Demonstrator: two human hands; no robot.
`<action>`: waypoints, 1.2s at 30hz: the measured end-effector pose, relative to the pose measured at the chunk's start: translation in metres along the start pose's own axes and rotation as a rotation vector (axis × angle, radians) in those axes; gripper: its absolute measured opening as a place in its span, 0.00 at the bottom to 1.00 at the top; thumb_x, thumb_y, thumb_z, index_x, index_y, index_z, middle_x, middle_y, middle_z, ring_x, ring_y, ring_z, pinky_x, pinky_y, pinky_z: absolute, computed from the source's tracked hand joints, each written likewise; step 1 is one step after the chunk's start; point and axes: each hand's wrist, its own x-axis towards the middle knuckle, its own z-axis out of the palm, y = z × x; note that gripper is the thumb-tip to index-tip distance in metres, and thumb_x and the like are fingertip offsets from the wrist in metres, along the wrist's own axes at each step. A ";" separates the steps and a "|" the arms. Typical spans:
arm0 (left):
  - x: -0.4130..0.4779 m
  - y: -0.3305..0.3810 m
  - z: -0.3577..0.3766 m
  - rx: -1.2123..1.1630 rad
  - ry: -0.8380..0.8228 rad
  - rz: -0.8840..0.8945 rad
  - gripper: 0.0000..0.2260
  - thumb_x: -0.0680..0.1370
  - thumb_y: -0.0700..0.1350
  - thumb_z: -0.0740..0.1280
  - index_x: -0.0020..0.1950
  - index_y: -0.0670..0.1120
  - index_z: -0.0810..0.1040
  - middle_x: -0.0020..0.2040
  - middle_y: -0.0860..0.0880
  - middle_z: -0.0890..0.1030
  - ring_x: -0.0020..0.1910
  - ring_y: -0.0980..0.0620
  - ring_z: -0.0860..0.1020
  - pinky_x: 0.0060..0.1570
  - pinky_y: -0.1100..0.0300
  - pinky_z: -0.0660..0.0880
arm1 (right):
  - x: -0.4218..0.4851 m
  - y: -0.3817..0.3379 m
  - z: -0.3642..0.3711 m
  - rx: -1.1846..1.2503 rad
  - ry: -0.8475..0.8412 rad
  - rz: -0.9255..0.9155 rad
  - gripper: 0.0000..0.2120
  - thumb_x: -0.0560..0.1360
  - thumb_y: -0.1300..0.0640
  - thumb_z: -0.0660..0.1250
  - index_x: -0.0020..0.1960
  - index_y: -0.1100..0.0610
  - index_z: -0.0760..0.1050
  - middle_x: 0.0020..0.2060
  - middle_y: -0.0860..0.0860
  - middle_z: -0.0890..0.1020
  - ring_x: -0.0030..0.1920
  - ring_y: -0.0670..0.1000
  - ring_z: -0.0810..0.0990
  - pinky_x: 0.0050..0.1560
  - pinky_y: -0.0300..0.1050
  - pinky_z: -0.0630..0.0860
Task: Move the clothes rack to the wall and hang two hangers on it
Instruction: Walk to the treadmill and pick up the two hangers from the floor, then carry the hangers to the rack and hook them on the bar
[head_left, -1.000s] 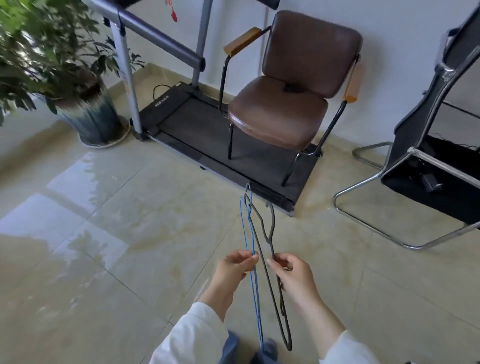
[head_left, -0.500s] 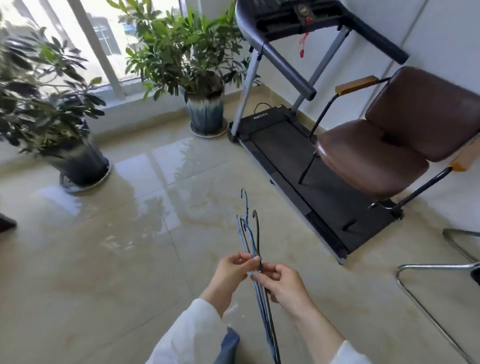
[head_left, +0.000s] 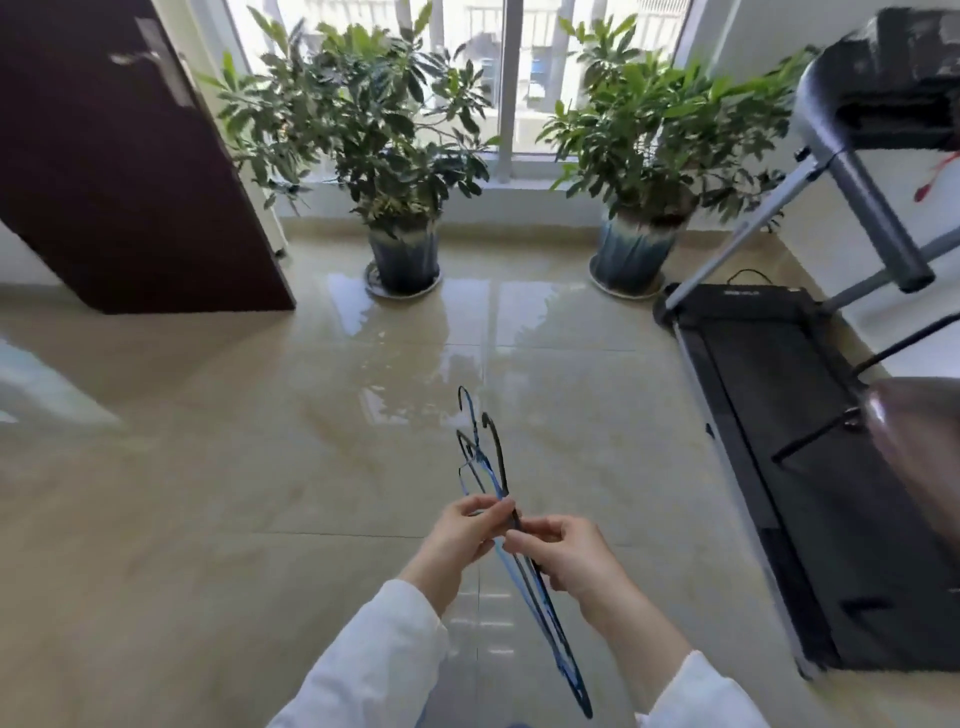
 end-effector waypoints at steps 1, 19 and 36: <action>-0.007 0.002 -0.016 -0.024 0.027 0.002 0.09 0.74 0.47 0.68 0.49 0.43 0.78 0.42 0.48 0.82 0.43 0.53 0.79 0.52 0.60 0.73 | -0.003 -0.006 0.015 -0.043 -0.033 -0.015 0.17 0.68 0.56 0.71 0.56 0.58 0.79 0.36 0.47 0.80 0.28 0.42 0.70 0.26 0.33 0.64; -0.184 -0.024 -0.407 -0.714 0.671 0.229 0.01 0.73 0.43 0.69 0.43 0.48 0.78 0.38 0.52 0.79 0.37 0.58 0.76 0.35 0.68 0.70 | -0.064 -0.116 0.403 -0.527 -0.452 -0.363 0.08 0.72 0.55 0.68 0.43 0.58 0.82 0.40 0.59 0.85 0.27 0.43 0.74 0.25 0.30 0.65; -0.310 -0.036 -0.641 -1.021 1.195 0.365 0.04 0.72 0.40 0.70 0.41 0.45 0.75 0.31 0.50 0.77 0.30 0.54 0.72 0.32 0.64 0.67 | -0.079 -0.186 0.693 -0.684 -0.898 -0.496 0.13 0.70 0.49 0.68 0.44 0.58 0.83 0.26 0.50 0.71 0.24 0.47 0.59 0.25 0.36 0.57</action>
